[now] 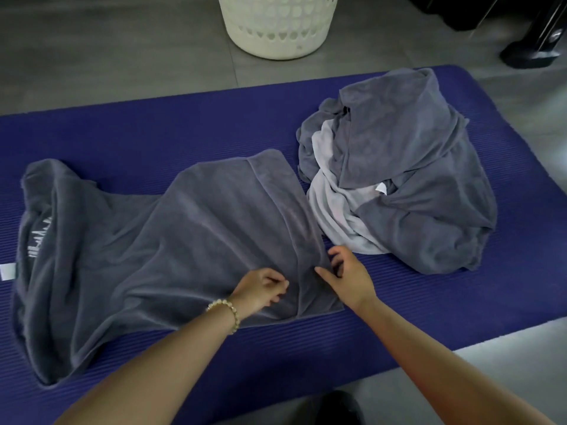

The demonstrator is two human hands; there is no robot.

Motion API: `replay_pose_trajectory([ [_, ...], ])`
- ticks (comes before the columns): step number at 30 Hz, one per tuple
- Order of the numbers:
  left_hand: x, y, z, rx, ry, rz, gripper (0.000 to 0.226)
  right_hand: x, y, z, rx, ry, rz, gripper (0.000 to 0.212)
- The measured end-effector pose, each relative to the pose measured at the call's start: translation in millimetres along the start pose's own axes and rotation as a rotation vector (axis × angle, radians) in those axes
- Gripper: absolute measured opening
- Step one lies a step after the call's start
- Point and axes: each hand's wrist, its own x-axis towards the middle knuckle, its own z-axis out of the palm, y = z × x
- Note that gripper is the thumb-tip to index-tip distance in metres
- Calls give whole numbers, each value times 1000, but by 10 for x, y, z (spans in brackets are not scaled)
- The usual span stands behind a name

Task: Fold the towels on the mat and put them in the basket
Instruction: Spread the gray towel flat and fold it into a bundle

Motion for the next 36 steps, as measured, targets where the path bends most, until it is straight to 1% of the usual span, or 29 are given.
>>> replay_pose_trajectory([
  [2, -42, -4, -381, 212, 77, 69, 24, 80, -226, 39, -121, 9, -114, 47],
  [5, -223, -123, -1065, 440, 187, 73, 30, 201, -637, 210, -274, -104, -270, 55],
  [7, -425, -344, -1490, 502, 281, 66, 38, 243, -947, 406, -318, -205, -328, 60],
  [9, -660, -682, -1857, 536, 371, 75, 47, 240, -1250, 641, -376, -269, -390, 64],
  [10, -775, -866, -2015, 555, 406, 58, 53, 220, -1393, 757, -405, -296, -414, 65],
  [12, -968, -1240, -2296, 582, 478, -31, 67, 164, -1659, 971, -448, -353, -447, 67],
  [14, -1120, -1551, -2535, 532, 548, -137, 67, 119, -1902, 1157, -497, -402, -485, 68],
  [16, -1199, -1779, -2726, 463, 585, -205, 69, 111, -2143, 1308, -545, -435, -518, 68],
  [17, -1237, -1852, -2797, 404, 594, -234, 66, 115, -2265, 1391, -563, -455, -525, 68],
  [19, -1215, -2049, -2918, 264, 622, -261, 52, 126, -2505, 1575, -569, -503, -510, 66],
  [20, -1196, -2148, -2966, 189, 641, -261, 50, 131, -2620, 1691, -558, -521, -500, 66],
  [22, -1037, -2439, -3020, -29, 670, -242, 63, 139, -2823, 1961, -512, -537, -484, 65],
  [23, -1013, -2484, -3019, -120, 680, -234, 66, 139, -2898, 2116, -476, -542, -470, 64],
  [26, -1081, -2324, -3061, -280, 672, -220, 41, 92, -3045, 2571, -356, -566, -396, 63],
  [29, -1067, -2226, -3212, -447, 662, -225, 52, 42, -3166, 2915, -253, -586, -346, 67],
  [31, -1011, -2211, -3313, -551, 663, -211, 53, 54, -3270, 3091, -200, -605, -308, 71],
  [33, -929, -2227, -3395, -610, 635, -187, 53, 103, -3378, 3232, -129, -607, -266, 74],
  [36, -821, -2235, -3477, -630, 596, -156, 59, 168, -3568, 3391, 19, -602, -164, 78],
])
